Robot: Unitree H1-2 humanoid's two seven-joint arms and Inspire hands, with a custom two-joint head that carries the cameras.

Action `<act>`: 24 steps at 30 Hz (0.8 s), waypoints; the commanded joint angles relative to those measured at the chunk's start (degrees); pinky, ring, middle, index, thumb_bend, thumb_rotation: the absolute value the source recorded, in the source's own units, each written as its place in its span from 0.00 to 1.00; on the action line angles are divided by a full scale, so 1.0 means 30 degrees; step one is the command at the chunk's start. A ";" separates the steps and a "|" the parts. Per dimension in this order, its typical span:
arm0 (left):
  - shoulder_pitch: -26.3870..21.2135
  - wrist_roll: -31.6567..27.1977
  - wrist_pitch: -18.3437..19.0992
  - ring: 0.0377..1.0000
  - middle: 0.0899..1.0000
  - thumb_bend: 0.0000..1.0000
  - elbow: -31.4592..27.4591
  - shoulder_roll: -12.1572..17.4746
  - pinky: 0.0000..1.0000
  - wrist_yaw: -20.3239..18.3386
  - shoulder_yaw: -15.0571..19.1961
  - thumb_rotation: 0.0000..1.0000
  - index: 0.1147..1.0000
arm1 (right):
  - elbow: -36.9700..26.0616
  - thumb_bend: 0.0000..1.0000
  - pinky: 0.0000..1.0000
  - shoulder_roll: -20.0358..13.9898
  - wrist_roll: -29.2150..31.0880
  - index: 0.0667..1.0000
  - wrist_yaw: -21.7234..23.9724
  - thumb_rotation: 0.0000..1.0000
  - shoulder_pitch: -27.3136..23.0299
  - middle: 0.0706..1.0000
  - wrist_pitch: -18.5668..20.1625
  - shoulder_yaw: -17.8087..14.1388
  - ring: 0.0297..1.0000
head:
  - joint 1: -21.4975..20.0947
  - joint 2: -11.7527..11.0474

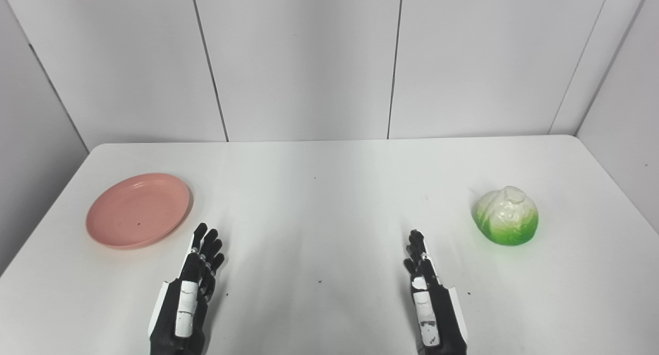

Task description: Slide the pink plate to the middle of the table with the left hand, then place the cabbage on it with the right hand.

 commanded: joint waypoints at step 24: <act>0.2229 0.0327 -0.0472 1.00 1.00 0.90 -0.0576 0.0613 1.00 0.0034 0.0095 0.94 1.00 | -0.0075 0.90 1.00 -0.0299 0.0295 0.97 0.0152 1.00 0.0978 1.00 0.0278 -0.0067 1.00 | 0.0275 -0.0264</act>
